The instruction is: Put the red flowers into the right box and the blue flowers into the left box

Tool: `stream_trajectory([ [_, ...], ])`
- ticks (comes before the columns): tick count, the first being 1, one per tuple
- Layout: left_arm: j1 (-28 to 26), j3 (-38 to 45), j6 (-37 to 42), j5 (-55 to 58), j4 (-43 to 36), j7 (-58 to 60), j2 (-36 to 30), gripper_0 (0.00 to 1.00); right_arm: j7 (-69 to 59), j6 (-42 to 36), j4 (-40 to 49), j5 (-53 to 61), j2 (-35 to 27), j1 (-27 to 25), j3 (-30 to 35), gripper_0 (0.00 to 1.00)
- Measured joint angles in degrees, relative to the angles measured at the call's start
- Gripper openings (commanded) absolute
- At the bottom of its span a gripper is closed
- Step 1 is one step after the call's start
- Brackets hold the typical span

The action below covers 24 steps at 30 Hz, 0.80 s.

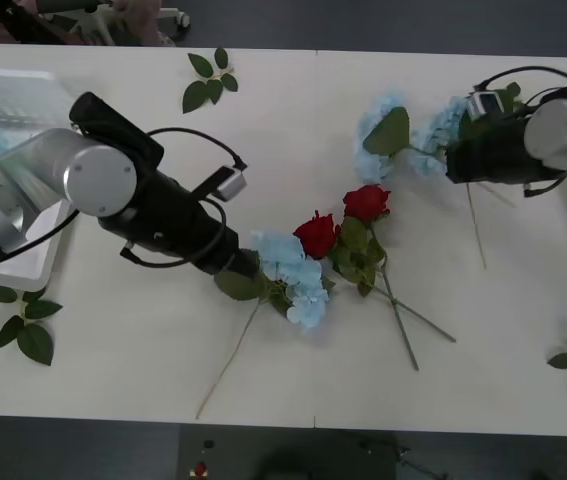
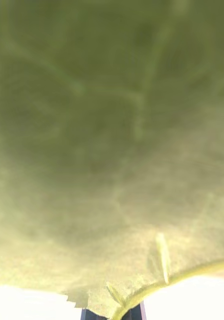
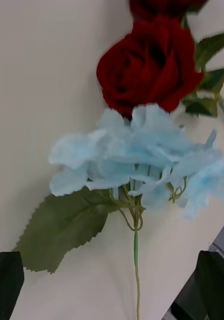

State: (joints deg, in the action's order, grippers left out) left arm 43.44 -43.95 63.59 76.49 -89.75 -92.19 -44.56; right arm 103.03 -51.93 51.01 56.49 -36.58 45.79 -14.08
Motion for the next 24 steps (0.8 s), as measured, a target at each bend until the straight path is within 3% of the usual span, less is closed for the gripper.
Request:
stream_trajectory([
  [6,0.01,-7.6,-2.64,-4.2,-3.55,0.0,-0.4,1.0,17.71,-9.11,0.32,12.78,-6.5,-0.04,10.69,0.0],
  [12,0.0,-10.96,-5.46,-7.93,-1.76,0.0,3.57,1.0,33.52,-16.72,0.33,25.88,-10.93,-0.29,13.97,0.0],
  [16,0.0,-11.05,-5.52,-10.21,2.01,0.0,7.64,1.0,50.63,-16.54,0.34,32.5,-11.24,-2.17,13.96,0.0],
  [20,0.03,-11.53,-5.52,-13.77,4.28,0.0,9.93,1.0,52.81,-11.88,0.37,33.58,-11.23,-5.57,13.96,0.0],
  [22,0.32,-12.76,-5.56,-15.29,4.67,0.0,10.25,0.73,52.71,-11.94,0.35,32.01,-11.23,-6.81,13.96,0.0],
  [24,1.38,-14.27,-5.69,-16.62,4.7,0.0,10.24,0.38,52.72,-11.96,0.17,30.82,-11.23,-7.64,13.96,0.25],
])
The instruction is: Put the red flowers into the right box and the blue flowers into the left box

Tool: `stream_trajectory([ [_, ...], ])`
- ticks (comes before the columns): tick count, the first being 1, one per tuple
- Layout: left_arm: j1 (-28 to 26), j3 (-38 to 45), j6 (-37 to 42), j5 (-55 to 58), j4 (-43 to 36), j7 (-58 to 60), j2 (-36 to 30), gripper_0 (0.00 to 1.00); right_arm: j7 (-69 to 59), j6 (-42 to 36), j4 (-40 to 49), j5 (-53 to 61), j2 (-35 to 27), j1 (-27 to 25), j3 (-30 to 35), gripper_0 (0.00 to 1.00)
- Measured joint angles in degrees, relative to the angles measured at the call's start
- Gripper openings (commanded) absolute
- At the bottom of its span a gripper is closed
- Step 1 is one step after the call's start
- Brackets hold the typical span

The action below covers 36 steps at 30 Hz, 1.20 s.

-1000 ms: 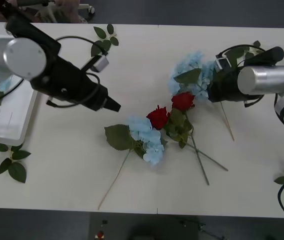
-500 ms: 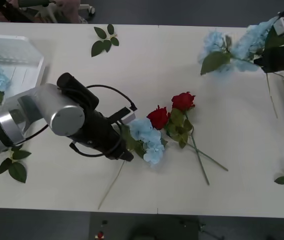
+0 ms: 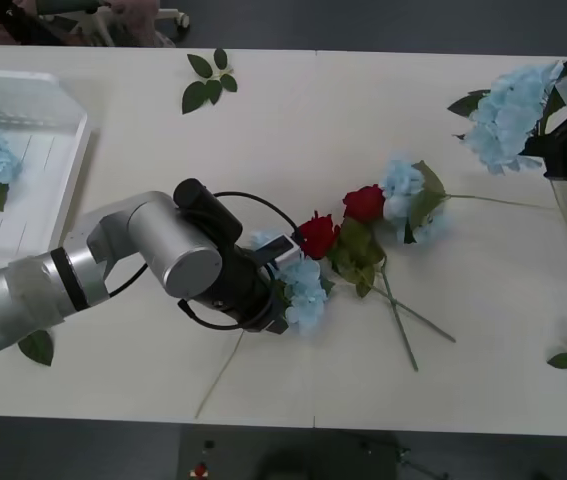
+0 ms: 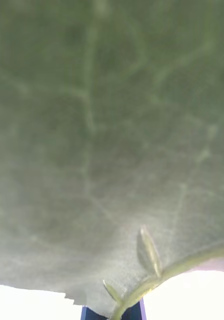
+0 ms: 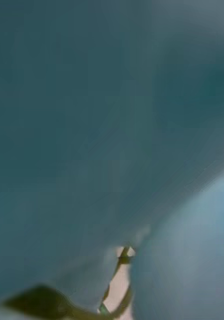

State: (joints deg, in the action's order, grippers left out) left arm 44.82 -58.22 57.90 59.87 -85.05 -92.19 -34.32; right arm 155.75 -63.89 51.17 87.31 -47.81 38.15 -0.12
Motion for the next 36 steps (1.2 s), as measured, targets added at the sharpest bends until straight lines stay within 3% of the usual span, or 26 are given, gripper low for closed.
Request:
stream_trajectory([
  [1,0.49,-0.77,0.0,-0.27,0.02,0.0,0.0,0.07,0.0,0.0,-0.43,-0.19,0.0,-0.21,0.0,0.5],
  [2,0.94,-1.55,0.0,-0.34,0.04,0.0,0.0,0.01,0.0,0.0,-1.15,-0.21,0.0,-0.29,0.0,0.57],
  [9,1.41,-2.69,0.0,-0.34,0.09,0.0,0.0,0.0,0.0,0.02,-7.36,-1.02,0.0,-0.22,0.0,0.67],
  [17,1.7,-2.4,0.0,-0.32,-1.24,0.0,-1.86,0.0,0.0,-0.14,-7.69,-2.45,-0.04,-0.22,0.0,0.68],
  [23,2.7,3.54,2.94,-0.2,-12.75,0.0,-12.11,0.0,-0.56,-5.15,-8.86,-2.46,-2.02,-0.22,0.0,0.68],
  [26,3.02,11.5,11.59,-0.65,-19.59,0.0,-19.5,0.0,-3.72,-6.68,-10.58,-4.74,-3.68,-0.22,0.0,0.67],
  [29,3.04,22.33,21.28,-8.03,-24.52,-0.03,-26.91,0.0,-5.63,-6.89,-11.19,-9.96,-5.21,-0.22,0.0,0.68],
  [33,3.36,28.6,23.98,-28.74,-23.08,-5.91,-33.54,0.0,-9.58,-3.87,-11.2,-17.25,-6.28,-0.22,-0.09,0.67],
  [36,4.52,26.68,23.55,-30.55,-15.84,-12.5,-35.28,0.0,-15.77,1.11,-10.98,-18.99,-6.28,-0.21,-2.57,0.67],
])
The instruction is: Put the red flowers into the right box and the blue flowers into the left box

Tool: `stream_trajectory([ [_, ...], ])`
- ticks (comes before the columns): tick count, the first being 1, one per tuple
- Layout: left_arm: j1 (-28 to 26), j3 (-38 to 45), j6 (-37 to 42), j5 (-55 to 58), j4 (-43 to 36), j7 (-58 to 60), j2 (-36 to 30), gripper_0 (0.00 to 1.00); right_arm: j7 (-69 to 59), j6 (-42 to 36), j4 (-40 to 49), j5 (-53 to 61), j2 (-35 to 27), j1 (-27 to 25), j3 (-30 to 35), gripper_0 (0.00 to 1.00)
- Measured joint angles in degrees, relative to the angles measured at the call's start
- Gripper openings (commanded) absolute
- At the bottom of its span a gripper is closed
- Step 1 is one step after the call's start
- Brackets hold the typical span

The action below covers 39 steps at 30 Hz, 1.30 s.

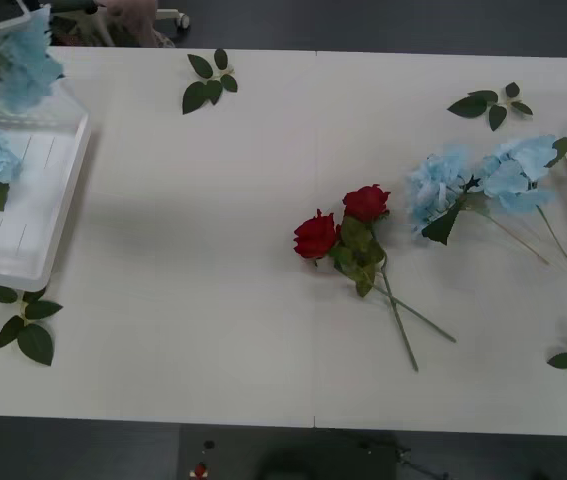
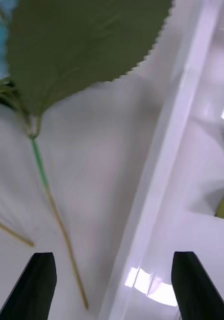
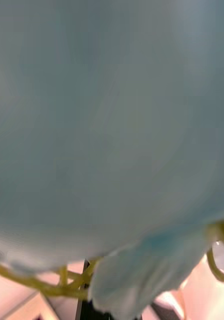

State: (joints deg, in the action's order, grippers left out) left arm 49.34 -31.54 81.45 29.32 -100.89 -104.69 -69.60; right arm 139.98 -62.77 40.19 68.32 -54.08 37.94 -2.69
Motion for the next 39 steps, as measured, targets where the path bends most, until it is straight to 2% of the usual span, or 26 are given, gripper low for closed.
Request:
stream_trajectory([
  [5,-0.36,-5.13,-7.32,-4.26,13.9,-0.01,1.78,0.0,-3.88,6.14,2.04,-0.02,0.15,0.01,-10.36,0.67],
  [6,-0.61,-6.37,-9.25,-5.43,16.14,-0.01,2.3,0.09,-4.7,6.58,2.39,-0.17,0.38,0.01,-11.74,0.68],
  [8,-0.93,-9.54,-13.65,-6.31,20.47,0.25,3.06,0.38,-7.06,7.62,2.85,-1.76,1.42,0.01,-12.97,0.67],
  [10,-0.95,-13.43,-19.13,-6.31,24.17,2.37,3.25,0.56,-8.49,8.47,2.93,-3.8,3.23,0.01,-12.26,0.68],
  [11,-0.95,-15.2,-22.11,-6.42,25.56,4.47,3.25,0.72,-8.52,8.78,2.92,-4.5,4.25,0.01,-11.29,0.67],
  [12,-0.95,-16.58,-24.57,-6.88,26.77,6.83,3.25,0.79,-8.52,8.99,2.92,-4.86,5.29,0.01,-10.18,0.67],
  [15,-0.95,-17.94,-29.04,-7.58,29.02,9.36,3.27,0.89,-8.52,10.57,2.92,-5.0,7.96,0.02,-7.71,0.68],
  [20,-0.96,-15.46,-30.36,-4.73,27.93,9.36,2.95,1.0,-8.54,11.26,2.92,-6.32,9.76,0.63,-8.79,0.67],
  [24,-0.96,-13.43,-30.29,4.78,18.9,9.35,-1.44,1.0,-8.56,11.37,2.92,-8.78,10.76,1.76,-10.18,0.61],
  [25,-0.96,-13.14,-30.05,5.9,16.45,9.35,-2.86,1.0,-8.57,11.65,2.92,-9.9,11.22,2.05,-10.13,0.56],
  [27,-0.96,-12.49,-29.28,7.86,13.25,9.34,-5.06,1.0,-8.62,12.77,2.92,-11.6,12.09,2.33,-9.85,0.39],
  [29,-0.96,-11.81,-29.16,8.97,13.01,9.28,-6.0,1.0,-8.76,13.42,2.92,-12.72,12.95,2.36,-9.25,0.25],
  [31,-0.96,-11.39,-29.6,9.09,14.13,9.03,-6.12,1.0,-9.41,13.46,2.92,-13.45,13.55,2.36,-8.72,0.03],
  [32,-0.96,-11.34,-30.53,9.72,14.9,8.59,-6.12,1.0,-9.73,13.46,2.92,-13.62,13.78,2.37,-8.57,0.0],
  [35,-0.96,-11.33,-34.04,16.89,17.19,2.14,-6.13,1.0,-9.96,13.46,2.92,-13.64,13.94,2.37,-8.66,0.0],
  [39,-0.96,-9.81,-34.7,28.17,16.34,-7.05,-6.29,1.0,-9.96,13.46,2.92,-12.92,13.89,2.37,-8.68,0.0],
])
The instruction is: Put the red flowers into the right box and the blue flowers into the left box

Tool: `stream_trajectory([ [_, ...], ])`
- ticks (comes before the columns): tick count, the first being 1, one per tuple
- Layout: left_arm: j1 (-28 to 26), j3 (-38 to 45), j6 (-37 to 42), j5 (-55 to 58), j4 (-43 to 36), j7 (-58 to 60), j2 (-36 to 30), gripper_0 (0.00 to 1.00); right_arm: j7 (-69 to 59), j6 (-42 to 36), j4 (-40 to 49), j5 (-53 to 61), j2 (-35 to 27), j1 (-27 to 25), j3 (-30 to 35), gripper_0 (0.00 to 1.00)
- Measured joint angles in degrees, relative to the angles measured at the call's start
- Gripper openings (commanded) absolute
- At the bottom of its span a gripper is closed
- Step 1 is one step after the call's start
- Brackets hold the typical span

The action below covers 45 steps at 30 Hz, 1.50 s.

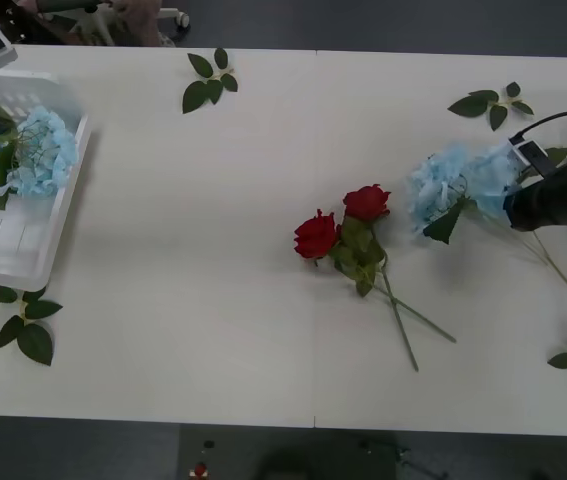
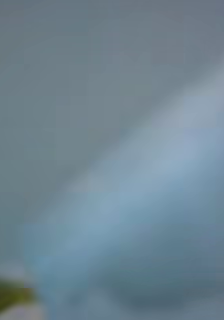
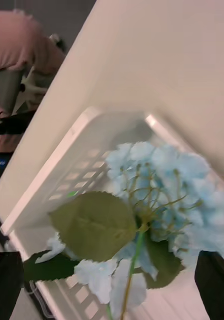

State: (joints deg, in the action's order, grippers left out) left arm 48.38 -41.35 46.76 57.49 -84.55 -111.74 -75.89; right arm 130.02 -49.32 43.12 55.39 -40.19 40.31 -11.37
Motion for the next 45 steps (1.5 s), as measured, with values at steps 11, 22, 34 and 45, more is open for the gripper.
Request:
stream_trajectory([
  [11,-2.4,7.98,4.12,25.02,-10.05,-2.39,12.93,1.0,1.52,-14.2,-0.01,24.69,-5.99,2.73,10.48,0.0],
  [22,-33.4,22.79,-7.81,31.15,-19.42,-11.24,35.78,1.0,20.27,-32.24,-0.01,48.95,-12.63,3.63,15.78,0.0],
  [34,-33.32,22.91,-7.85,41.91,-21.14,-11.43,45.18,1.0,25.15,-32.45,10.31,64.31,-4.39,2.08,14.27,0.0],
  [45,-33.32,22.91,-7.84,41.53,-21.14,-12.18,42.37,1.0,-13.15,-1.7,43.9,63.1,-3.7,-2.65,-0.74,0.0],
])
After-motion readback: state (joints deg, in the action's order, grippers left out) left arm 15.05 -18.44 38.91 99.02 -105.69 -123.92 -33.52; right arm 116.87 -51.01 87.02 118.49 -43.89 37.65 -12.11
